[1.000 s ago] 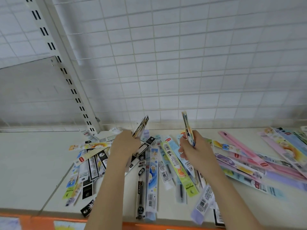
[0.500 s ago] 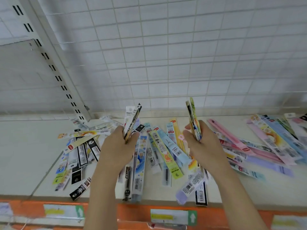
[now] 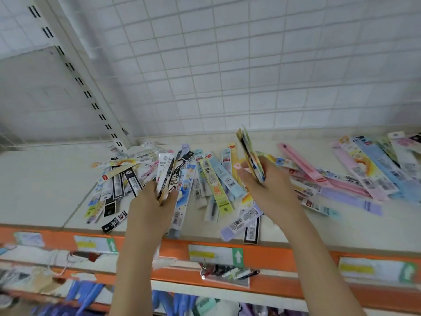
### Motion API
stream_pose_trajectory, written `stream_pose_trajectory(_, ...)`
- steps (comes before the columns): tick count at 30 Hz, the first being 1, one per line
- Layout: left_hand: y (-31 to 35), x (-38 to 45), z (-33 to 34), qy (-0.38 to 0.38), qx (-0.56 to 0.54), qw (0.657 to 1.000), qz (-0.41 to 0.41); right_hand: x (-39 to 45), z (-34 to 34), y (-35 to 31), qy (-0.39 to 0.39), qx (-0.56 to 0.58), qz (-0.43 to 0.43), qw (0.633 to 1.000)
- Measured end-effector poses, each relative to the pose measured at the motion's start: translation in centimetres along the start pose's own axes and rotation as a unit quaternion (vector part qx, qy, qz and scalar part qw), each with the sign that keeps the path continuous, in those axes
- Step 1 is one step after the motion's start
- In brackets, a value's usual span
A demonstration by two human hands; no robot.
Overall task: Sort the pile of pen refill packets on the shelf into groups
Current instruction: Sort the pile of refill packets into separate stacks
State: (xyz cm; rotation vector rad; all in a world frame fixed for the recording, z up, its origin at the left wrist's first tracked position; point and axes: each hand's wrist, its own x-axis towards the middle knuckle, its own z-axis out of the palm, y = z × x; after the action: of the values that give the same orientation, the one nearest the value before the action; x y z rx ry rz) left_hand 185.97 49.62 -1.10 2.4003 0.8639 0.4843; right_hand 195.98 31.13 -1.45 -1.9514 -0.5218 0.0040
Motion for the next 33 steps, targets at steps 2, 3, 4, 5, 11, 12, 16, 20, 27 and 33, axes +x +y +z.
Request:
stream_pose_trajectory(2, -0.4, -0.3, 0.2, -0.006, 0.004, 1.000, -0.014, 0.2, 0.2, 0.1, -0.026, -0.034, 0.007, 0.999)
stream_pose_trajectory(3, -0.5, -0.4, 0.2, -0.009, 0.002, 1.000, -0.016, 0.5, 0.4, 0.1, -0.041, -0.066, 0.004, 0.997)
stream_pose_trajectory(4, -0.7, -0.4, 0.1, -0.012, -0.004, 1.000, -0.020, 0.8, 0.6, 0.1, -0.057, -0.100, 0.001, 0.993)
stream_pose_trajectory(5, -0.8, -0.4, 0.0, -0.013, -0.014, 1.000, -0.024, 1.3, 1.0, 0.2, -0.072, -0.129, 0.000, 0.989)
stream_pose_trajectory(11, -1.9, 0.9, -1.8, -0.002, -0.019, 1.000, -0.012, 4.7, 4.6, 0.2, -0.152, -0.270, 0.027, 0.950)
stream_pose_trajectory(12, -2.2, 1.3, -2.2, -0.001, -0.025, 1.000, -0.010, 5.1, 5.3, 0.2, -0.151, -0.291, 0.032, 0.944)
stream_pose_trajectory(16, -3.9, 3.5, -3.2, -0.019, -0.042, 0.999, -0.007, 6.0, 7.3, 0.2, -0.141, -0.346, 0.068, 0.925)
stream_pose_trajectory(20, -5.8, 5.5, -3.9, -0.039, -0.040, 0.998, 0.009, 6.9, 7.8, -0.9, -0.147, -0.378, 0.115, 0.907)
stream_pose_trajectory(27, -7.7, 7.6, -4.5, -0.078, -0.056, 0.995, 0.033, 6.8, 8.3, -2.2, -0.096, -0.268, 0.190, 0.940)
stream_pose_trajectory(33, -8.2, 8.9, -3.7, -0.089, -0.060, 0.992, 0.063, 4.9, 7.1, -5.8, -0.006, -0.058, 0.186, 0.981)
